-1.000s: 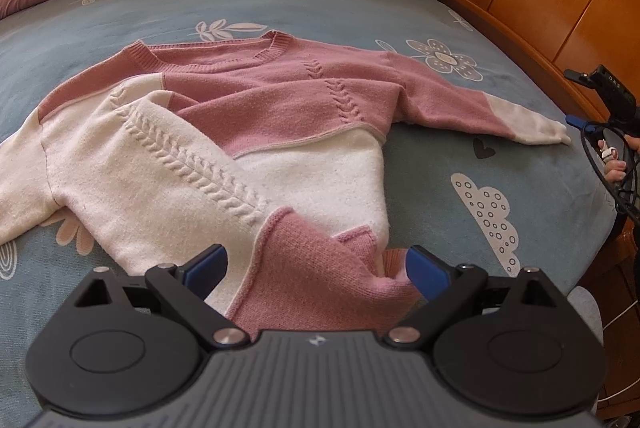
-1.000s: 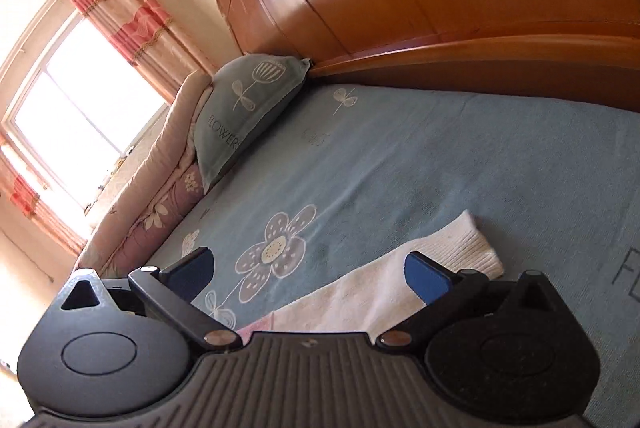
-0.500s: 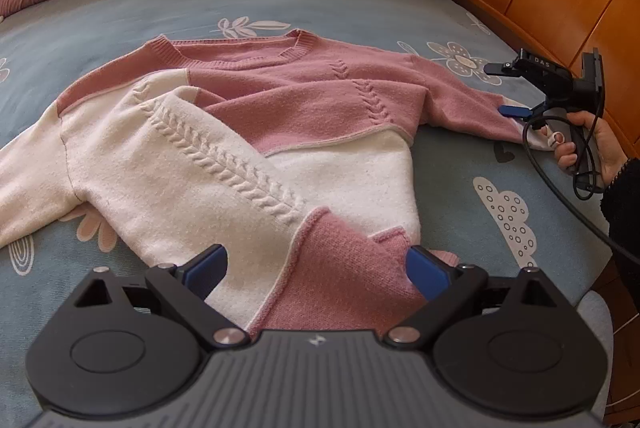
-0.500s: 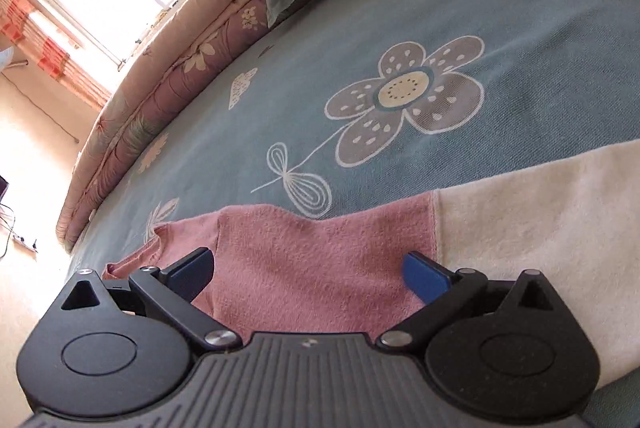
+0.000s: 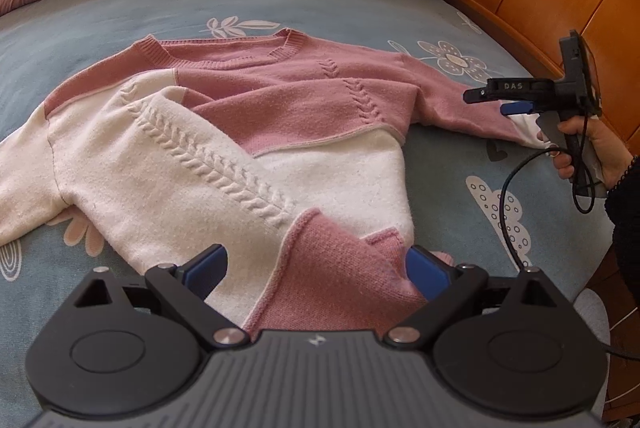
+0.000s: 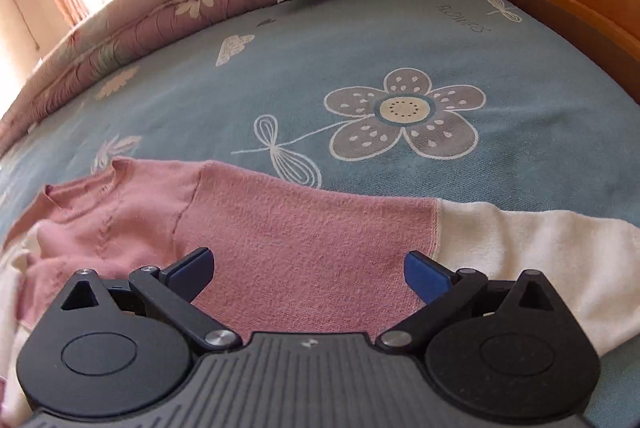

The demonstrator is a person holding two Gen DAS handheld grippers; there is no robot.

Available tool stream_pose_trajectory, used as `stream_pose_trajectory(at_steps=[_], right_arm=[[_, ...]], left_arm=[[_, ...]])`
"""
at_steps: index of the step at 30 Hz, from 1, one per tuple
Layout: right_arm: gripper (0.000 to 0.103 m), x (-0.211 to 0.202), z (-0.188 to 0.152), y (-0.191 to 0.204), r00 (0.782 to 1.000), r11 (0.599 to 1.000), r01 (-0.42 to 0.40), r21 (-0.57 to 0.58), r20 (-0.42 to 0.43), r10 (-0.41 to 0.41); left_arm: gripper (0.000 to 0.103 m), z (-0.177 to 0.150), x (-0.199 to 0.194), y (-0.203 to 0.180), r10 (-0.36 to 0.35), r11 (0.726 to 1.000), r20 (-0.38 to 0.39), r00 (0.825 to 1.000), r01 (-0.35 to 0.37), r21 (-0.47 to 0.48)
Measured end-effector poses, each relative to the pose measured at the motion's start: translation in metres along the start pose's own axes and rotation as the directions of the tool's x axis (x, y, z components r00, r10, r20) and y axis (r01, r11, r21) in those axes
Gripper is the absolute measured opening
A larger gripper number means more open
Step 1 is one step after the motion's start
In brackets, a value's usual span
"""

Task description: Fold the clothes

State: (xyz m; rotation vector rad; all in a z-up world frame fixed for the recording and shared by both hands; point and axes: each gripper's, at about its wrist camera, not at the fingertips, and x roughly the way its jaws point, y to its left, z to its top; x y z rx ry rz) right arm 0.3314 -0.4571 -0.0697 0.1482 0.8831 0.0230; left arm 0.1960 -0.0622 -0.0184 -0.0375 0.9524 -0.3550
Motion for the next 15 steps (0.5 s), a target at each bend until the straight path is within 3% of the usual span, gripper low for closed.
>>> stream_pose_trajectory(at_steps=[2, 3, 5, 10, 15], right_arm=[[0.103, 0.017, -0.012, 0.016, 0.994, 0.983, 0.107, -0.146, 0.023, -0.105], [0.103, 0.017, -0.016, 0.015, 0.993, 0.981, 0.111, -0.161, 0.061, -0.102], [0.103, 0.016, -0.012, 0.004, 0.993, 0.990, 0.104, -0.099, 0.068, -0.098], [0.103, 0.001, 0.002, 0.002, 0.986, 0.986, 0.167, 0.021, -0.007, -0.166], [0.103, -0.050, -0.029, 0.038, 0.999, 0.999, -0.037, -0.039, -0.003, 0.036]], left_arm=[[0.096, -0.001, -0.003, 0.001, 0.012, 1.000, 0.000, 1.000, -0.012, 0.011], [0.096, -0.002, -0.004, 0.001, 0.020, 1.000, 0.002, 1.000, -0.020, 0.021], [0.096, -0.003, -0.007, 0.002, 0.029, 0.999, 0.005, 1.000, -0.029, 0.035], [0.096, -0.007, -0.016, 0.008, 0.040, 0.998, 0.017, 0.999, -0.041, 0.056], [0.096, -0.018, -0.027, 0.021, 0.041, 0.999, 0.019, 0.999, -0.042, 0.034]])
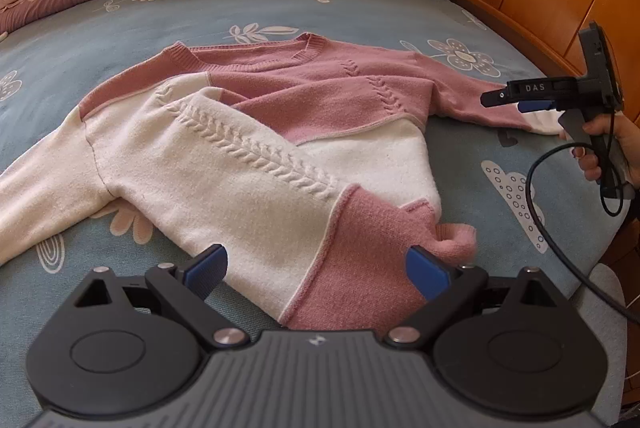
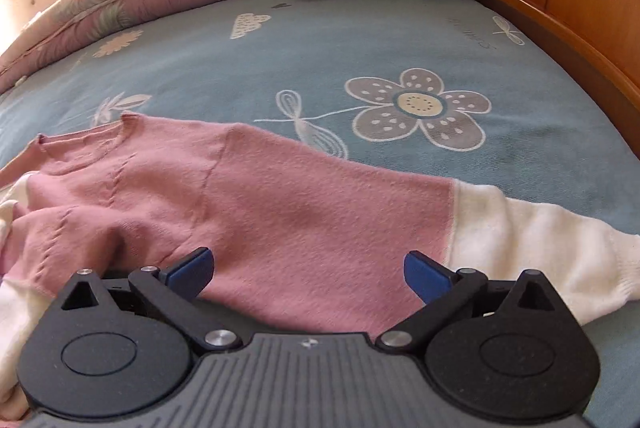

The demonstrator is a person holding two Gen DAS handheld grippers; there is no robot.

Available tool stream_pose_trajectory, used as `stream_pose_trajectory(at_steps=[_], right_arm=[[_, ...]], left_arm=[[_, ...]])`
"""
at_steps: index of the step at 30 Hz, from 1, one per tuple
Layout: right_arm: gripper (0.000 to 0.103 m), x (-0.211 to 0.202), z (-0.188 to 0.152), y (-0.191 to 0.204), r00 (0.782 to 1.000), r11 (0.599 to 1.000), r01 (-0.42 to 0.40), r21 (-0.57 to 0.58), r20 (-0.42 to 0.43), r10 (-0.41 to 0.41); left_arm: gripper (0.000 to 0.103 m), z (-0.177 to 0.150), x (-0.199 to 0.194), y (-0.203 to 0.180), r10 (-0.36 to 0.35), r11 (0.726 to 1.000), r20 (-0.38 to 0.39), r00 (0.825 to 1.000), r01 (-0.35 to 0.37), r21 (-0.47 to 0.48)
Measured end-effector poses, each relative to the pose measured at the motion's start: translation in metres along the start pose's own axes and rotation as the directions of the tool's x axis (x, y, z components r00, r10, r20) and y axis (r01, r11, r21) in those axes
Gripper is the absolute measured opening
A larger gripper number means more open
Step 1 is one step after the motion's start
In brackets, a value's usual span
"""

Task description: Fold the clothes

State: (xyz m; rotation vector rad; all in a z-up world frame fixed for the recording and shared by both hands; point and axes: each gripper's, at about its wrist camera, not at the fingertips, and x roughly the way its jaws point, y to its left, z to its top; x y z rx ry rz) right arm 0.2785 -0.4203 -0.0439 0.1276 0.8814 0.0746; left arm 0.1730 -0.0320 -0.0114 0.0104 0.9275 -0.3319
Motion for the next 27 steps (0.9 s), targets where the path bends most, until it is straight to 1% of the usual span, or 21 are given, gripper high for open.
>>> stream_pose_trajectory(at_steps=[3, 6, 10, 12, 14, 15, 17, 19, 20, 21, 22, 23, 25, 27], right_arm=[[0.103, -0.027, -0.030, 0.024, 0.996, 0.995, -0.084, -0.061, -0.013, 0.084], [0.103, -0.048, -0.062, 0.052, 0.991, 0.980, -0.133, -0.147, -0.024, 0.131], [0.103, -0.066, -0.099, 0.098, 0.990, 0.938, -0.144, -0.314, -0.036, 0.140], [0.103, -0.072, -0.113, 0.120, 0.992, 0.913, -0.124, -0.388, -0.023, 0.125], [0.103, -0.074, -0.124, 0.140, 0.994, 0.882, -0.108, -0.459, -0.026, 0.109], [0.103, -0.074, -0.130, 0.151, 0.994, 0.858, -0.101, -0.503, -0.029, 0.101], [0.103, -0.071, -0.144, 0.170, 0.994, 0.798, -0.100, -0.594, -0.033, 0.101], [0.103, -0.067, -0.156, 0.187, 0.996, 0.736, -0.075, -0.672, -0.020, 0.084], [0.103, -0.064, -0.161, 0.196, 0.997, 0.702, -0.063, -0.710, -0.014, 0.075], [0.103, -0.060, -0.166, 0.204, 0.998, 0.656, -0.042, -0.754, 0.000, 0.065], [0.103, -0.057, -0.172, 0.212, 0.998, 0.604, -0.007, -0.797, 0.031, 0.053], [0.103, -0.057, -0.174, 0.219, 0.996, 0.564, 0.030, -0.825, 0.069, 0.048], [0.103, -0.056, -0.172, 0.231, 0.990, 0.512, 0.110, -0.852, 0.137, 0.016], [0.103, -0.055, -0.168, 0.244, 0.978, 0.464, 0.188, -0.866, 0.208, -0.007]], left_arm=[[0.096, -0.008, -0.008, 0.010, 0.012, 1.000, 0.004, 1.000, -0.012, -0.014], [0.096, -0.016, -0.016, 0.019, 0.033, 0.999, 0.003, 0.999, -0.033, -0.026], [0.096, -0.028, -0.021, 0.033, 0.040, 0.998, -0.010, 0.999, -0.040, -0.056], [0.096, -0.033, -0.021, 0.039, 0.036, 0.996, -0.019, 0.999, -0.038, -0.084], [0.096, -0.039, -0.021, 0.042, 0.052, 0.994, -0.028, 0.998, -0.054, -0.099], [0.096, -0.043, -0.021, 0.043, 0.058, 0.993, -0.030, 0.998, -0.061, -0.103], [0.096, -0.048, -0.022, 0.046, 0.054, 0.992, -0.032, 0.998, -0.057, -0.113], [0.096, -0.053, -0.023, 0.049, 0.046, 0.991, -0.030, 0.998, -0.050, -0.126], [0.096, -0.055, -0.024, 0.051, 0.042, 0.989, -0.028, 0.999, -0.046, -0.140], [0.096, -0.056, -0.024, 0.053, 0.041, 0.988, -0.025, 0.999, -0.044, -0.150], [0.096, -0.058, -0.025, 0.055, 0.040, 0.986, -0.022, 0.999, -0.043, -0.159], [0.096, -0.059, -0.025, 0.057, 0.039, 0.985, -0.019, 0.999, -0.042, -0.169], [0.096, -0.060, -0.028, 0.061, 0.037, 0.983, -0.008, 0.999, -0.038, -0.182], [0.096, -0.061, -0.032, 0.067, 0.039, 0.980, 0.007, 0.999, -0.037, -0.196]])
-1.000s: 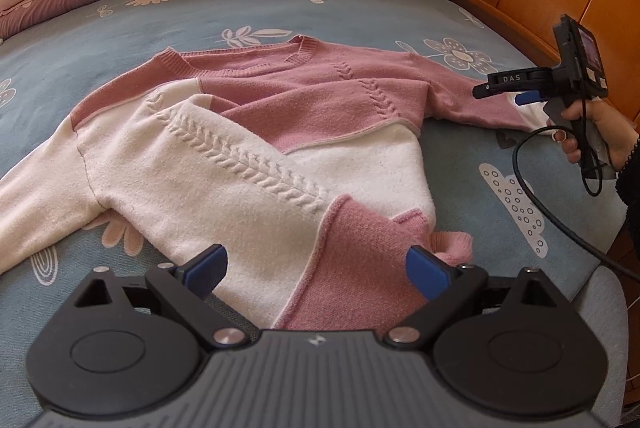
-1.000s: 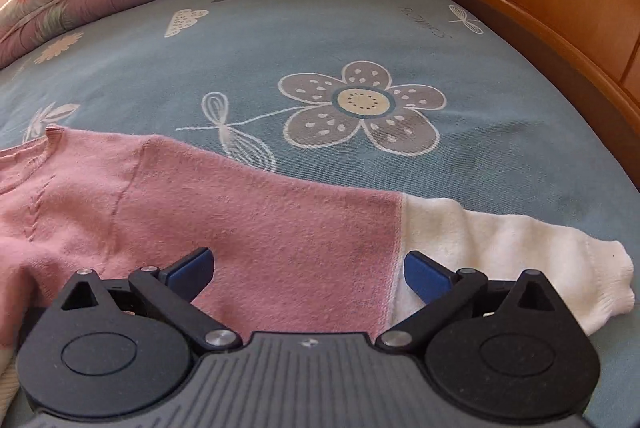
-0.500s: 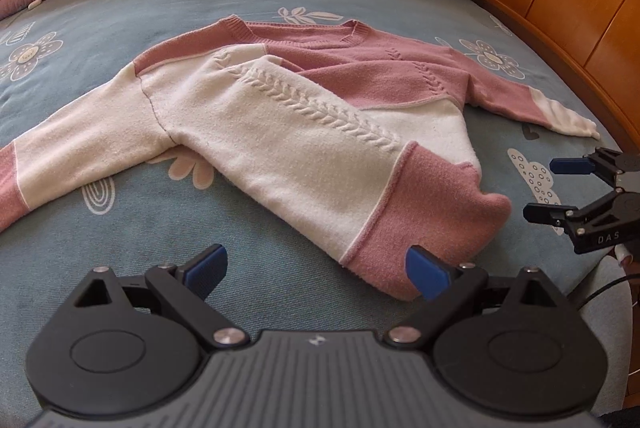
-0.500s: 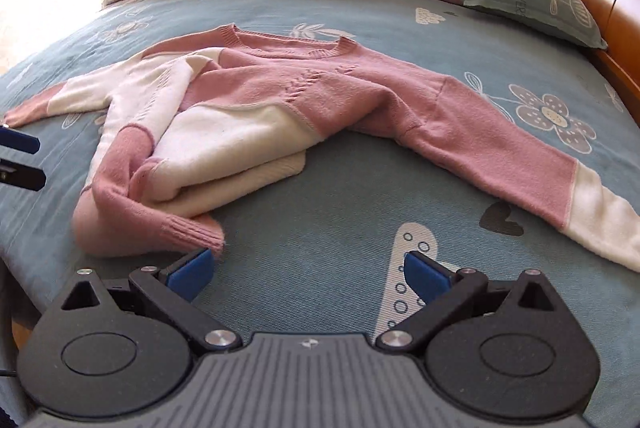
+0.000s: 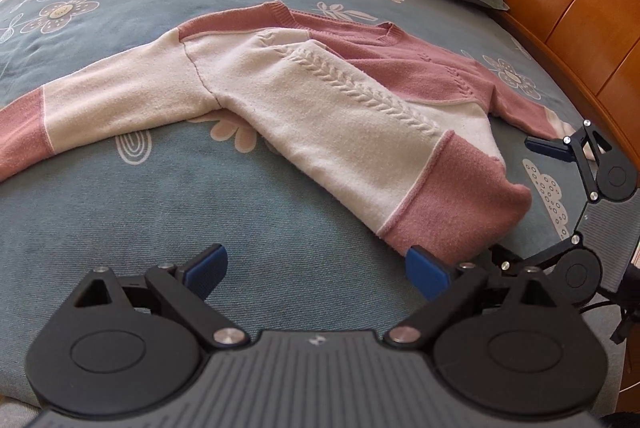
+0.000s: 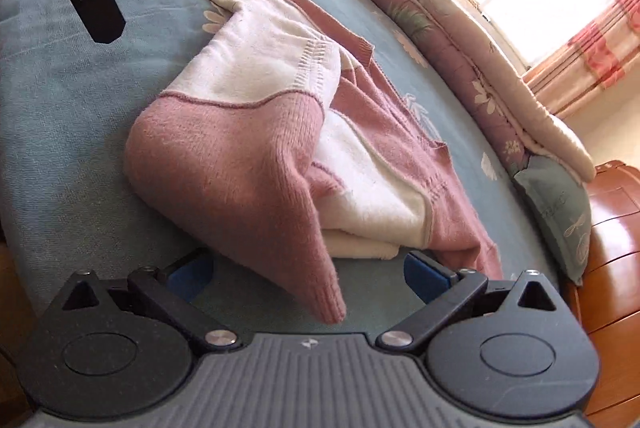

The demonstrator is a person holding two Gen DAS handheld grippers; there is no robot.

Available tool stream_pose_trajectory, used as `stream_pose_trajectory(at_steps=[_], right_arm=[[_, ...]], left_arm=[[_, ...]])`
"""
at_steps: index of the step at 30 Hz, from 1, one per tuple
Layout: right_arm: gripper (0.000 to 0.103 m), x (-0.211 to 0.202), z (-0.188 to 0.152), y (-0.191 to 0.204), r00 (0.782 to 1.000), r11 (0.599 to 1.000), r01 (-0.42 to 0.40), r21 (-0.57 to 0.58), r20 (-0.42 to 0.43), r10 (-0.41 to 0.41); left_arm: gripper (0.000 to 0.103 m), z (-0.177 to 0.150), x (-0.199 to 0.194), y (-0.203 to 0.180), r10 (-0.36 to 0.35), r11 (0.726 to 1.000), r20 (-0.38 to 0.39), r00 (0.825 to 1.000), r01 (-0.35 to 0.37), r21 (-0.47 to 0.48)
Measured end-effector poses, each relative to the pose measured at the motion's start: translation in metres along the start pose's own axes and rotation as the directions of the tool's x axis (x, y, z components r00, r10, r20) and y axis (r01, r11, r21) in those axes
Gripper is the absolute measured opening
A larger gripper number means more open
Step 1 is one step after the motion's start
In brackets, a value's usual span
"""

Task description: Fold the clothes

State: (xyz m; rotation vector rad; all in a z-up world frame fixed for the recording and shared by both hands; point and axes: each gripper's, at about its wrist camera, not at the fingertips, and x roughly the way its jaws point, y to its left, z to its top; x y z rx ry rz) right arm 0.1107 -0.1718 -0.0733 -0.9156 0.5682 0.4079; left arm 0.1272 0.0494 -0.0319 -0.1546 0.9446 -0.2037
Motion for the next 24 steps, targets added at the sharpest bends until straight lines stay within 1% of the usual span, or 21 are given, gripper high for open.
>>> stream_pose_trajectory(at_steps=[4, 7, 10, 12, 14, 15, 16, 18, 19, 21, 24], right_arm=[[0.103, -0.006, 0.027, -0.006, 0.995, 0.997, 0.061, -0.036, 0.077, -0.058], [0.103, -0.011, 0.046, -0.006, 0.983, 0.992, 0.113, -0.062, 0.153, -0.102], [0.103, -0.017, 0.066, -0.007, 0.963, 0.991, 0.129, -0.030, 0.240, -0.119], [0.103, -0.020, 0.079, -0.011, 0.951, 0.993, 0.112, 0.022, 0.287, -0.114], [0.103, -0.022, 0.090, -0.017, 0.948, 0.995, 0.056, 0.084, 0.308, -0.079], [0.103, -0.024, 0.093, -0.021, 0.947, 0.993, -0.001, 0.115, 0.319, -0.036], [0.103, -0.027, 0.095, -0.024, 0.943, 0.986, -0.075, 0.146, 0.333, 0.022], [0.103, -0.034, 0.094, -0.028, 0.924, 0.957, -0.222, 0.188, 0.354, 0.144], [0.103, -0.037, 0.091, -0.028, 0.915, 0.941, -0.272, 0.202, 0.358, 0.188], [0.103, -0.043, 0.079, -0.026, 0.913, 0.925, -0.308, 0.224, 0.343, 0.221], [0.103, -0.051, 0.051, -0.028, 0.930, 0.910, -0.304, 0.281, 0.293, 0.220]], left_arm=[[0.096, 0.003, -0.007, 0.013, 0.008, 0.999, 0.035, 0.999, -0.007, -0.033], [0.096, 0.006, -0.012, 0.025, 0.019, 0.998, 0.060, 0.998, -0.015, -0.064], [0.096, 0.007, -0.018, 0.038, 0.041, 0.995, 0.082, 0.996, -0.033, -0.097], [0.096, 0.008, -0.022, 0.047, 0.062, 0.991, 0.092, 0.994, -0.051, -0.121], [0.096, 0.008, -0.025, 0.054, 0.083, 0.988, 0.097, 0.992, -0.069, -0.140], [0.096, 0.009, -0.027, 0.057, 0.094, 0.986, 0.099, 0.991, -0.079, -0.149], [0.096, 0.009, -0.028, 0.059, 0.100, 0.984, 0.098, 0.990, -0.084, -0.154], [0.096, 0.008, -0.028, 0.061, 0.108, 0.983, 0.093, 0.990, -0.092, -0.158], [0.096, 0.008, -0.028, 0.060, 0.107, 0.984, 0.090, 0.990, -0.092, -0.154], [0.096, 0.007, -0.027, 0.057, 0.105, 0.985, 0.084, 0.991, -0.093, -0.146], [0.096, 0.008, -0.025, 0.046, 0.089, 0.990, 0.078, 0.993, -0.080, -0.116]])
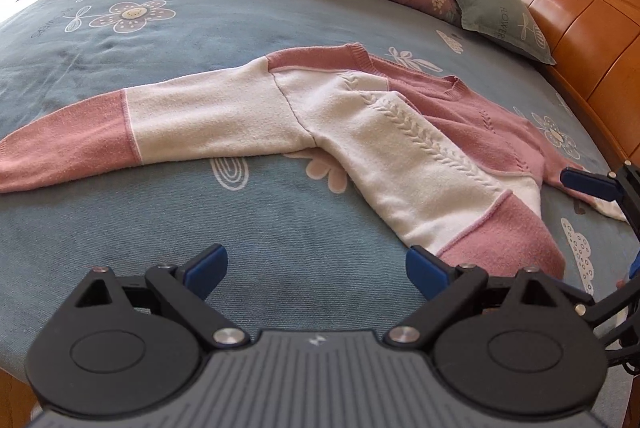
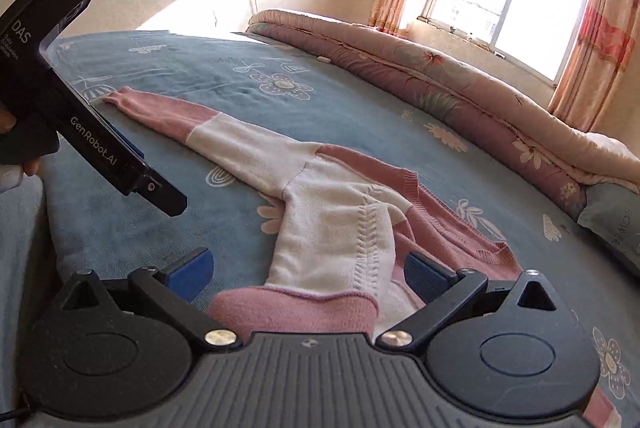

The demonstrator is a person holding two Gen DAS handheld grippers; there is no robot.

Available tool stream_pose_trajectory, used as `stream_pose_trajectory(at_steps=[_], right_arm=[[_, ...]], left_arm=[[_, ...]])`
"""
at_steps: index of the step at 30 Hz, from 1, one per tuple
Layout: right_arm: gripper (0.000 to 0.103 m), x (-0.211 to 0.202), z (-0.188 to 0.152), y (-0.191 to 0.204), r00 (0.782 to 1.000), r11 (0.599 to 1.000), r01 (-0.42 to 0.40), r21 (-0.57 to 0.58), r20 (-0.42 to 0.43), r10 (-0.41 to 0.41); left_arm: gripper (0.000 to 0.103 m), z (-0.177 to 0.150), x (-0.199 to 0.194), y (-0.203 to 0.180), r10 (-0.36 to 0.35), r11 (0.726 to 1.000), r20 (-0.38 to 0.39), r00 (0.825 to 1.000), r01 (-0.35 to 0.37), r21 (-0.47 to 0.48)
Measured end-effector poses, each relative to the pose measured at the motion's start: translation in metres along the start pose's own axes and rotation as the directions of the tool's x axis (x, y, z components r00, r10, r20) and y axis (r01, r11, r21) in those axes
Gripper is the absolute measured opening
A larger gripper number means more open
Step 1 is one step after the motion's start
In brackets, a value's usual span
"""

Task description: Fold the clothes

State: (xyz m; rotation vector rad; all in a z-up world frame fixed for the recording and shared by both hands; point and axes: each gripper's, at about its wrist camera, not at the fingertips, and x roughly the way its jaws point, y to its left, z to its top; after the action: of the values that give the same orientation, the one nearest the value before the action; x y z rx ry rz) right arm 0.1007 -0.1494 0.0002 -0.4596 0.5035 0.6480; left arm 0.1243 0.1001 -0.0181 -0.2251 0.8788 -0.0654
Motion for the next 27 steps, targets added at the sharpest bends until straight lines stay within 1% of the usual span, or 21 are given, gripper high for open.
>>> stream_pose_trajectory(at_steps=[1, 2, 4, 5, 7, 9, 11, 14, 15, 17, 18, 20, 22, 25, 27], right_arm=[[0.103, -0.004, -0.008, -0.005, 1.000, 1.000, 0.002, 0.026, -0.023, -0.001], [0.103, -0.006, -0.018, -0.011, 0.998, 0.998, -0.013, 0.065, -0.060, 0.017], [0.103, -0.007, -0.041, -0.021, 0.990, 0.985, -0.060, 0.161, -0.120, 0.080], [0.103, -0.007, -0.052, -0.025, 0.984, 0.975, -0.082, 0.206, -0.136, 0.111], [0.103, -0.004, -0.069, -0.026, 0.975, 0.950, -0.131, 0.283, -0.136, 0.175], [0.103, 0.002, -0.075, -0.022, 0.970, 0.936, -0.156, 0.316, -0.128, 0.205], [0.103, 0.010, -0.072, -0.014, 0.967, 0.930, -0.184, 0.318, -0.111, 0.229], [0.103, 0.020, -0.055, 0.002, 0.951, 0.913, -0.261, 0.312, -0.077, 0.298], [0.103, 0.022, -0.046, 0.009, 0.944, 0.909, -0.294, 0.295, -0.061, 0.325], [0.103, 0.024, -0.030, 0.024, 0.921, 0.893, -0.373, 0.252, -0.019, 0.390], [0.103, 0.024, -0.021, 0.032, 0.917, 0.895, -0.389, 0.220, -0.004, 0.399], [0.103, 0.024, -0.006, 0.047, 0.918, 0.908, -0.393, 0.147, 0.011, 0.396], [0.103, 0.030, -0.001, 0.048, 0.921, 0.911, -0.385, 0.145, -0.002, 0.390], [0.103, 0.030, -0.013, 0.033, 0.912, 0.893, -0.392, 0.219, -0.032, 0.409], [0.103, 0.022, -0.026, 0.016, 0.920, 0.890, -0.365, 0.274, -0.039, 0.389]], left_arm=[[0.096, 0.000, 0.000, -0.004, -0.007, 1.000, -0.002, 1.000, 0.007, 0.010], [0.096, -0.001, 0.001, -0.008, -0.013, 1.000, -0.005, 1.000, 0.013, 0.021], [0.096, 0.000, 0.003, -0.015, -0.026, 0.999, -0.008, 1.000, 0.026, 0.033], [0.096, 0.000, 0.004, -0.019, -0.032, 0.999, -0.010, 0.999, 0.032, 0.039], [0.096, 0.001, 0.005, -0.025, -0.038, 0.998, -0.012, 0.999, 0.039, 0.048], [0.096, 0.001, 0.004, -0.031, -0.043, 0.997, -0.012, 0.999, 0.044, 0.060], [0.096, 0.001, -0.001, -0.033, -0.041, 0.997, -0.004, 0.999, 0.041, 0.068], [0.096, 0.003, -0.011, -0.031, -0.029, 0.997, 0.013, 1.000, 0.028, 0.068], [0.096, 0.003, -0.015, -0.028, -0.019, 0.998, 0.020, 1.000, 0.018, 0.062], [0.096, 0.004, -0.022, -0.023, 0.000, 0.999, 0.035, 0.999, -0.002, 0.050], [0.096, 0.005, -0.025, -0.020, 0.010, 0.999, 0.041, 0.999, -0.012, 0.044], [0.096, 0.006, -0.030, -0.017, 0.025, 0.999, 0.049, 0.998, -0.026, 0.035], [0.096, 0.006, -0.034, -0.014, 0.034, 0.999, 0.054, 0.998, -0.035, 0.029], [0.096, 0.005, -0.035, -0.015, 0.027, 0.999, 0.051, 0.998, -0.029, 0.037], [0.096, 0.006, -0.031, -0.019, 0.020, 0.999, 0.042, 0.999, -0.022, 0.048]])
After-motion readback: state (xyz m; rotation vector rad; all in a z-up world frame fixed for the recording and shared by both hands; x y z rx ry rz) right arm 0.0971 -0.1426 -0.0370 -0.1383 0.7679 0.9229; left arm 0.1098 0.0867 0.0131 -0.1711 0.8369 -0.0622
